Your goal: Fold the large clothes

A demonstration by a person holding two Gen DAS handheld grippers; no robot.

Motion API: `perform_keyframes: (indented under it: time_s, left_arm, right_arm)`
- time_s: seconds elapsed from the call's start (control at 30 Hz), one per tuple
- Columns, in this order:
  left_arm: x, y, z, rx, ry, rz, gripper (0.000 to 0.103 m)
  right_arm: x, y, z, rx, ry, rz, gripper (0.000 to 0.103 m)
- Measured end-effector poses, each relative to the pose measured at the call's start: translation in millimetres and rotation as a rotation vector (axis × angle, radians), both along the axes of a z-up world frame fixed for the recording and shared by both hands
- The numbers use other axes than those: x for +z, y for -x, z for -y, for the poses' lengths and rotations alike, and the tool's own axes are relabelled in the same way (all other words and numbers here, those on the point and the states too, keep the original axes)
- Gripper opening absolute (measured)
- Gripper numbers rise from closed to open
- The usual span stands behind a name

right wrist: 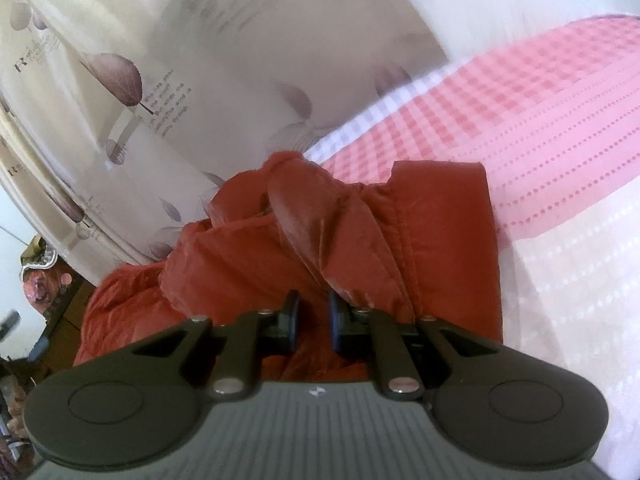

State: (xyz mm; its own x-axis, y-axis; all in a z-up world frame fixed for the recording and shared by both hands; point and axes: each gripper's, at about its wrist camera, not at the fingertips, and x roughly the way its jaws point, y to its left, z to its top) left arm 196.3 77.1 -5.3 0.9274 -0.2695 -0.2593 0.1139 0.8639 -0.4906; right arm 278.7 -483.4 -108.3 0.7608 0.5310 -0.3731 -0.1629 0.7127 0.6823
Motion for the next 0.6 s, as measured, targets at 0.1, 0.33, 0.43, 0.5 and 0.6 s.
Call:
perform_keyframes:
  time_s: [0.1, 0.33, 0.43, 0.5, 0.6]
  left_arm:
    - [-4, 9, -2, -0.03, -0.028, 0.014, 0.103]
    - [-44, -36, -7, 0.018, -0.128, -0.135, 0.103]
    - [-77, -74, -35, -0.104, 0.034, -0.29, 0.103]
    - [-102, -97, -39, -0.241, 0.114, -0.37, 0.103]
    - [-121, -111, -29, -0.431, 0.195, -0.33, 0.101]
  right_arm:
    - [1, 0, -1, 0.005, 0.017, 0.0, 0.012]
    - [1, 0, -2, 0.002, 0.03, -0.002, 0.012]
    - [2, 0, -2, 0.007, 0.039, -0.001, 0.012]
    - [1, -2, -2, 0.008, 0.039, -0.003, 0.012]
    - [1, -3, -5, 0.007, 0.049, -0.004, 0.012]
